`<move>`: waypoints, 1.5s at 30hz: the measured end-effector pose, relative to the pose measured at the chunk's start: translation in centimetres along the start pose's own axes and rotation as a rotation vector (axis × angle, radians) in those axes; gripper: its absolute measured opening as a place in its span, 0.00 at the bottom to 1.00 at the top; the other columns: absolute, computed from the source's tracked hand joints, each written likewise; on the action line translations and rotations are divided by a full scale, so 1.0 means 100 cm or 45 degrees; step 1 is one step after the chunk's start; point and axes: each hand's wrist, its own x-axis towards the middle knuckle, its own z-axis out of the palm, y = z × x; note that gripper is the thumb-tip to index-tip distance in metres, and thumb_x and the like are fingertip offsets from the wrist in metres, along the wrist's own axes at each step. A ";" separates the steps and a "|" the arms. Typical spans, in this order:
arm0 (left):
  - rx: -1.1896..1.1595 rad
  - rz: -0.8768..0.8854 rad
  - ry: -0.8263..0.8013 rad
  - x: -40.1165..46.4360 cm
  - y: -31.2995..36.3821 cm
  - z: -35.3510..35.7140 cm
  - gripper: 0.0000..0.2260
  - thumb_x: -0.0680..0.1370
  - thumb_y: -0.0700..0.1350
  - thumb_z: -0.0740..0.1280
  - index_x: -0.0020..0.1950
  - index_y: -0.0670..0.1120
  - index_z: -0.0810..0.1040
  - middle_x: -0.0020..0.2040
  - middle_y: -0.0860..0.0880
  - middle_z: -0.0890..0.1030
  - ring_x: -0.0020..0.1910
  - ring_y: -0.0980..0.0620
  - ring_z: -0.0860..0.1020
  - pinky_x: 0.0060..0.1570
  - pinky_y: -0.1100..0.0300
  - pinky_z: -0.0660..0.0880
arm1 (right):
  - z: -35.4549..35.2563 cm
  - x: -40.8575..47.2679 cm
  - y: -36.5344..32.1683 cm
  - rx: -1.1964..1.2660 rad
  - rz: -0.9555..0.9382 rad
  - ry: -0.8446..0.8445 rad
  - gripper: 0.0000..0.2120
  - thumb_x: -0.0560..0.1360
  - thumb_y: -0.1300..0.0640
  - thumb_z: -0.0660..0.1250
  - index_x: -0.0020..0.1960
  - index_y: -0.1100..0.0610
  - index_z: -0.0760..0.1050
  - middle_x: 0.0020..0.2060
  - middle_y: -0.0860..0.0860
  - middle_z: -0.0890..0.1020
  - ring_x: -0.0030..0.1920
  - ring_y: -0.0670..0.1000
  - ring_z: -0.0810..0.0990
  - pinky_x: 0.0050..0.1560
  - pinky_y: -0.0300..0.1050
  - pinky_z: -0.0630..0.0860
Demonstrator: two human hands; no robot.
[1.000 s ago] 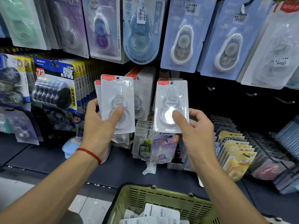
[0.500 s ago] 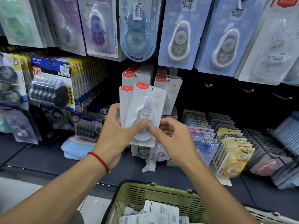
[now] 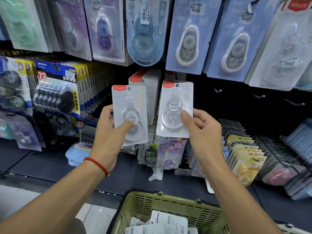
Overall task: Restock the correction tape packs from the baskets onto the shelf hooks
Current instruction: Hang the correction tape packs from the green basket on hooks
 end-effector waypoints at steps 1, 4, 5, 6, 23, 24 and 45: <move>-0.005 0.005 0.009 0.001 0.001 0.000 0.20 0.76 0.33 0.72 0.56 0.58 0.77 0.57 0.48 0.86 0.56 0.46 0.85 0.56 0.34 0.82 | 0.001 0.001 0.000 0.011 0.013 0.004 0.10 0.80 0.50 0.73 0.58 0.54 0.82 0.45 0.50 0.90 0.44 0.53 0.89 0.39 0.47 0.85; -0.005 0.030 0.019 0.000 0.002 0.001 0.20 0.76 0.33 0.71 0.57 0.57 0.77 0.58 0.48 0.85 0.57 0.47 0.84 0.58 0.35 0.81 | 0.000 0.004 0.004 -0.262 0.105 0.002 0.16 0.80 0.43 0.71 0.60 0.52 0.80 0.45 0.48 0.88 0.45 0.54 0.87 0.44 0.59 0.85; -0.003 0.035 0.012 0.000 0.001 0.001 0.21 0.76 0.32 0.71 0.57 0.58 0.77 0.57 0.49 0.85 0.57 0.48 0.84 0.58 0.37 0.82 | -0.002 0.005 0.007 -0.465 0.129 -0.013 0.19 0.79 0.40 0.70 0.63 0.52 0.78 0.47 0.45 0.87 0.48 0.51 0.86 0.48 0.57 0.84; -0.002 0.040 -0.001 -0.001 0.000 0.002 0.21 0.76 0.32 0.72 0.57 0.58 0.77 0.57 0.50 0.86 0.57 0.49 0.85 0.58 0.39 0.82 | -0.004 0.004 0.011 -0.697 0.132 -0.019 0.23 0.79 0.38 0.69 0.67 0.51 0.75 0.51 0.43 0.84 0.52 0.48 0.84 0.52 0.54 0.81; 0.180 0.121 -0.477 -0.032 -0.002 0.034 0.28 0.80 0.29 0.69 0.76 0.49 0.73 0.58 0.42 0.80 0.46 0.50 0.83 0.50 0.57 0.84 | 0.001 -0.001 0.006 -0.140 0.088 -0.061 0.08 0.85 0.51 0.66 0.58 0.55 0.79 0.45 0.49 0.89 0.45 0.47 0.87 0.40 0.40 0.81; 0.183 0.129 -0.469 -0.033 -0.001 0.035 0.27 0.80 0.29 0.69 0.76 0.50 0.73 0.57 0.43 0.79 0.44 0.51 0.83 0.49 0.60 0.83 | 0.000 -0.001 0.004 -0.135 0.083 -0.062 0.08 0.85 0.51 0.66 0.58 0.55 0.80 0.45 0.49 0.89 0.45 0.47 0.87 0.40 0.40 0.81; 1.066 0.643 -0.281 0.005 -0.017 0.017 0.27 0.76 0.35 0.72 0.75 0.44 0.76 0.75 0.44 0.73 0.76 0.43 0.68 0.77 0.51 0.63 | -0.011 0.004 0.028 -1.321 -0.483 -0.065 0.24 0.82 0.49 0.68 0.75 0.54 0.70 0.73 0.52 0.75 0.71 0.55 0.74 0.70 0.57 0.74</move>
